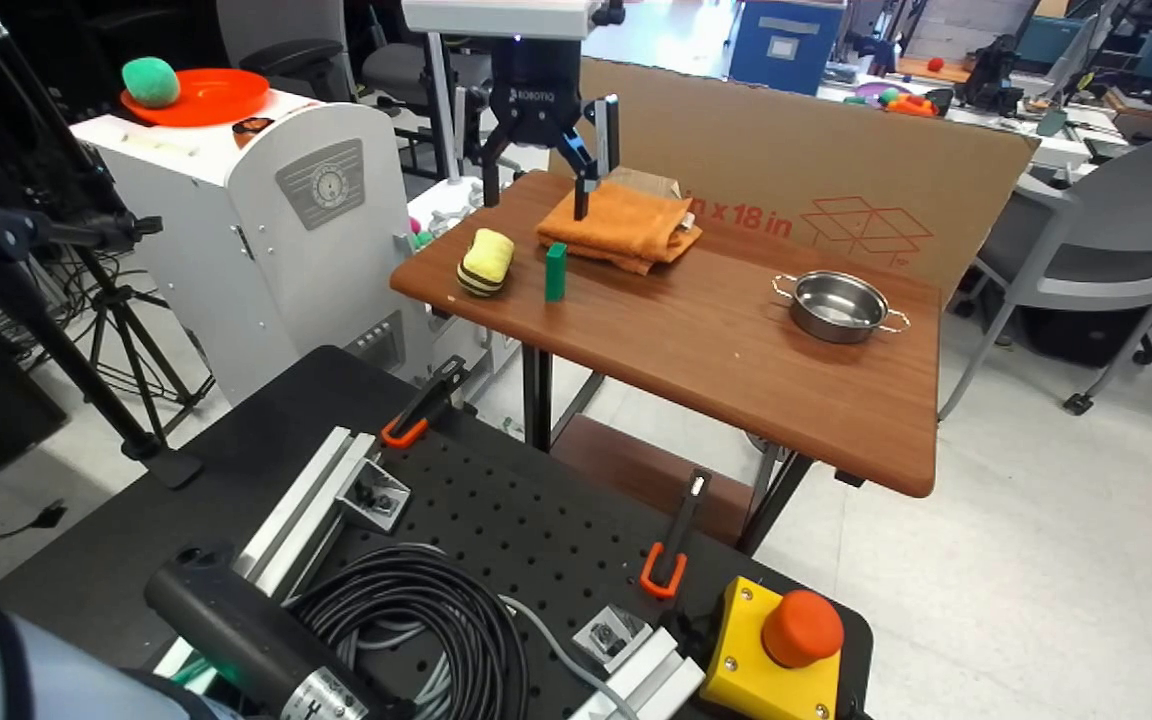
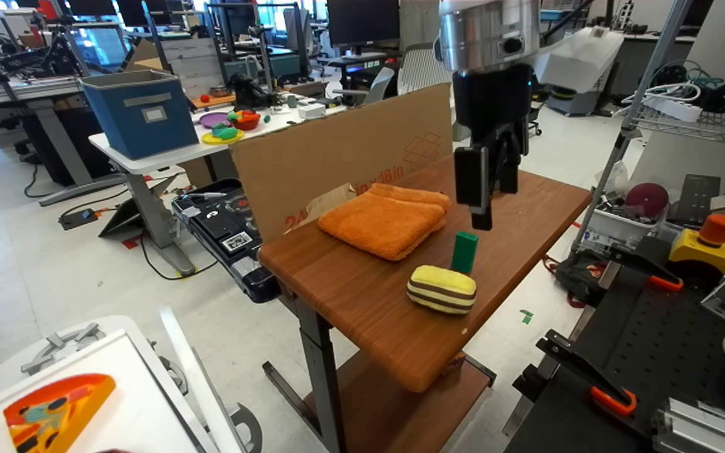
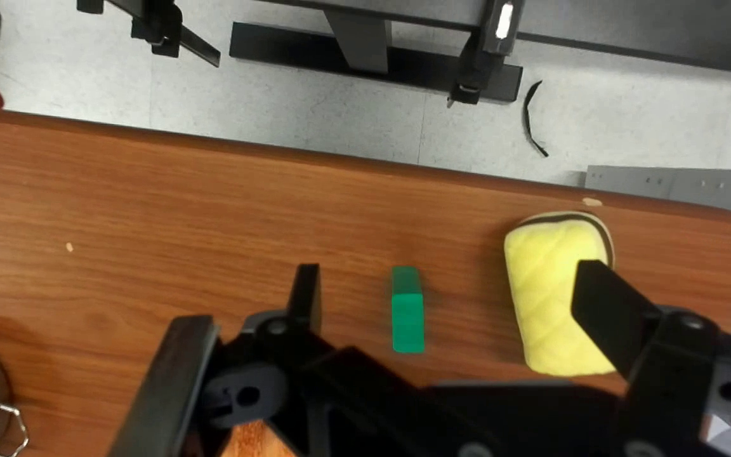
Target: Put the green block in the pot
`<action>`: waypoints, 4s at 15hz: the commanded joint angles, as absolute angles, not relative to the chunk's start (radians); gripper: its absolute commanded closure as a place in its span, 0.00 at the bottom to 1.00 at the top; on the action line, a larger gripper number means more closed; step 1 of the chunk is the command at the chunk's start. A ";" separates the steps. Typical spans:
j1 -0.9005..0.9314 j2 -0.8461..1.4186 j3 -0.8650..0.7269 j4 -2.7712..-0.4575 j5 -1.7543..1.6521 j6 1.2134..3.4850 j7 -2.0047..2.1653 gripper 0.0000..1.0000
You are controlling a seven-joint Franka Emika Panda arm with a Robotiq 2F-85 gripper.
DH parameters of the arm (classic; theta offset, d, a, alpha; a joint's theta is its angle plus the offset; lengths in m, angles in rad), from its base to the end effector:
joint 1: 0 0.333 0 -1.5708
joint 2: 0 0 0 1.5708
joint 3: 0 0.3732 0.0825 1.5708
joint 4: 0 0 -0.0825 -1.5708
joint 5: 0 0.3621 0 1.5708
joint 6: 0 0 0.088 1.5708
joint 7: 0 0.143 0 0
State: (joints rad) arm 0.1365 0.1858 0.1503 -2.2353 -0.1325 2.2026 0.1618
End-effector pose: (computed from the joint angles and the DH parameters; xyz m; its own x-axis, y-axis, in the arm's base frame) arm 0.4881 0.1346 0.3094 0.9585 0.1997 -0.2035 0.2222 -0.9705 0.0939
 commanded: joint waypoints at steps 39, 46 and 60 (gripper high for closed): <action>0.082 0.354 0.043 -1.931 -0.110 2.138 0.050 0.95; -0.045 0.483 -0.044 -1.664 -0.128 2.039 -0.092 0.95; -0.143 0.873 -0.050 -1.263 -0.129 1.868 -0.254 0.95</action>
State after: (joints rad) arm -0.1361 0.8160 -0.0561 -1.3571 -0.1295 1.9315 -0.2147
